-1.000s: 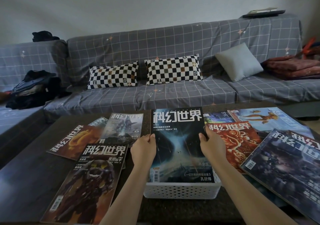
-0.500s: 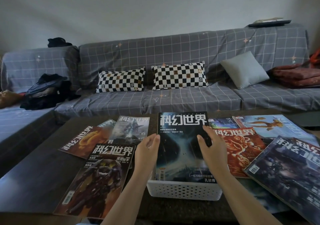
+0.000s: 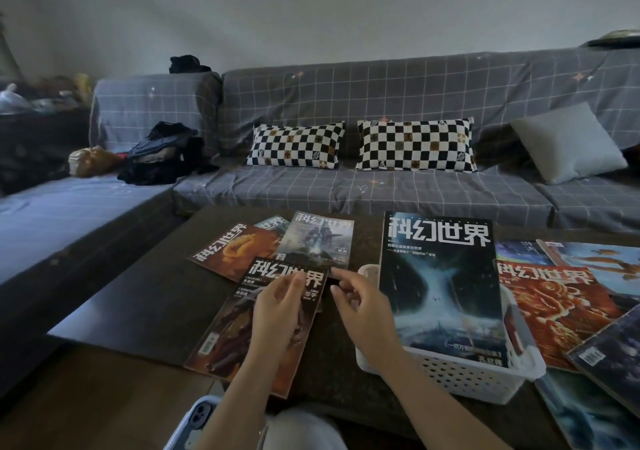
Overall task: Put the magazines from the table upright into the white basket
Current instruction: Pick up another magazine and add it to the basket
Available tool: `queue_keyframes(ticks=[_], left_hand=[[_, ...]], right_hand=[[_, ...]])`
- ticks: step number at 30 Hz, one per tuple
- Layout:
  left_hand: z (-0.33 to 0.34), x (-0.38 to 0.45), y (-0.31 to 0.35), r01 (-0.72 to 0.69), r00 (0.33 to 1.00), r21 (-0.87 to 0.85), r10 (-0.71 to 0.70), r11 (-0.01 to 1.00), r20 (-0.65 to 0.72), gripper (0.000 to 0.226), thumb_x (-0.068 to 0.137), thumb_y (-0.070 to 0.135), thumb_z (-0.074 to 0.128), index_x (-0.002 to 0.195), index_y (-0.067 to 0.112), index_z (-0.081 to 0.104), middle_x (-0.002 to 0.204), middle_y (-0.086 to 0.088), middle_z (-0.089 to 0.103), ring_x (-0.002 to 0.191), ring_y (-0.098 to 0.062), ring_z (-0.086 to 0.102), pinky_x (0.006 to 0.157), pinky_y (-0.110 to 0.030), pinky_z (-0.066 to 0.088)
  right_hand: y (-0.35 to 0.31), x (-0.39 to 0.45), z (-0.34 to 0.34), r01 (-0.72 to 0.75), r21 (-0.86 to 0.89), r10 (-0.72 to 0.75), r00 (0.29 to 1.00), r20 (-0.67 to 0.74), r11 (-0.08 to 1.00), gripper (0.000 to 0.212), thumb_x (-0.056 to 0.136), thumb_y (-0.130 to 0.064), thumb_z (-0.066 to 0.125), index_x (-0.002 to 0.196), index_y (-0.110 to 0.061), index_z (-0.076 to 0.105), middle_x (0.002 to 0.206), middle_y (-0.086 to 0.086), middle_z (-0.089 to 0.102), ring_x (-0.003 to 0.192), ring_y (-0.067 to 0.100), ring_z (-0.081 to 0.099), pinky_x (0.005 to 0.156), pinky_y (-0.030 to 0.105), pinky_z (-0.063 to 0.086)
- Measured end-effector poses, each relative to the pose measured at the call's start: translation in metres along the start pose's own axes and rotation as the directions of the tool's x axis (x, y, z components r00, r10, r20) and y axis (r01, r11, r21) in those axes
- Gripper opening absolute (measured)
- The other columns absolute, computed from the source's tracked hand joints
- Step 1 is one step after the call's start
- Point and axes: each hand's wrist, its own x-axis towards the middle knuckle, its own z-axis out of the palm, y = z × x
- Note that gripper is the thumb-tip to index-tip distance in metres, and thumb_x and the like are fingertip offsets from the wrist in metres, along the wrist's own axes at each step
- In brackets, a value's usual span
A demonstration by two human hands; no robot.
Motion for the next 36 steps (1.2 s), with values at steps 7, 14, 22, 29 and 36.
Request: queue_keyframes(ticks=[7,14,22,29,36], left_hand=[[-0.044,0.016,-0.039,0.008,0.994,0.181,0.011,0.983,-0.106,0.015,0.093,0.035,0.056,0.086,0.033,0.068,0.08,0.015,0.07,0.078,0.002,0.064,0.063,-0.015,0.042],[-0.064,0.036,-0.087,0.133,0.982,0.407,-0.065,0.904,-0.175,0.027,0.094,0.035,0.052,0.112,0.024,0.068,0.123,0.001,0.062,0.125,-0.017,0.048,0.105,-0.036,0.034],[-0.074,0.068,-0.108,0.323,0.945,0.556,-0.225,0.766,-0.239,0.053,0.095,0.05,0.045,0.14,0.022,0.046,0.148,-0.009,0.043,0.138,-0.03,0.031,0.113,-0.049,0.019],[-0.093,0.068,-0.106,0.391,0.911,0.322,-0.312,0.862,-0.271,0.016,0.082,0.039,0.067,0.087,0.024,0.071,0.079,0.005,0.071,0.08,-0.018,0.069,0.076,-0.038,0.054],[-0.11,0.057,-0.092,0.4,0.883,-0.01,-0.388,0.916,-0.265,0.013,0.082,0.028,0.073,0.089,0.019,0.067,0.071,0.003,0.073,0.06,-0.009,0.071,0.054,-0.026,0.055]], right_hand=[[-0.005,0.002,0.072,-0.114,-0.019,0.116,0.982,0.148,0.993,0.04,0.09,-0.026,0.058,0.129,-0.018,0.053,0.125,-0.003,0.06,0.109,0.006,0.056,0.095,0.024,0.047],[0.029,-0.008,0.116,-0.366,-0.187,0.398,0.9,0.176,0.911,0.05,0.089,-0.034,0.058,0.135,-0.021,0.045,0.138,0.0,0.046,0.132,0.017,0.035,0.105,0.03,0.032],[0.047,0.003,0.125,-0.459,-0.177,0.48,0.87,0.107,0.871,0.052,0.088,-0.032,0.059,0.136,-0.021,0.044,0.143,0.0,0.041,0.135,0.018,0.03,0.106,0.033,0.031],[0.048,0.0,0.126,-0.477,-0.054,0.48,0.874,0.08,0.877,0.046,0.087,-0.027,0.062,0.131,-0.025,0.048,0.137,-0.001,0.048,0.132,0.016,0.035,0.1,0.031,0.034],[0.029,0.0,0.119,-0.493,0.119,0.487,0.87,0.081,0.862,0.052,0.087,-0.022,0.063,0.135,-0.021,0.043,0.137,0.001,0.05,0.127,0.016,0.043,0.104,0.034,0.036]])
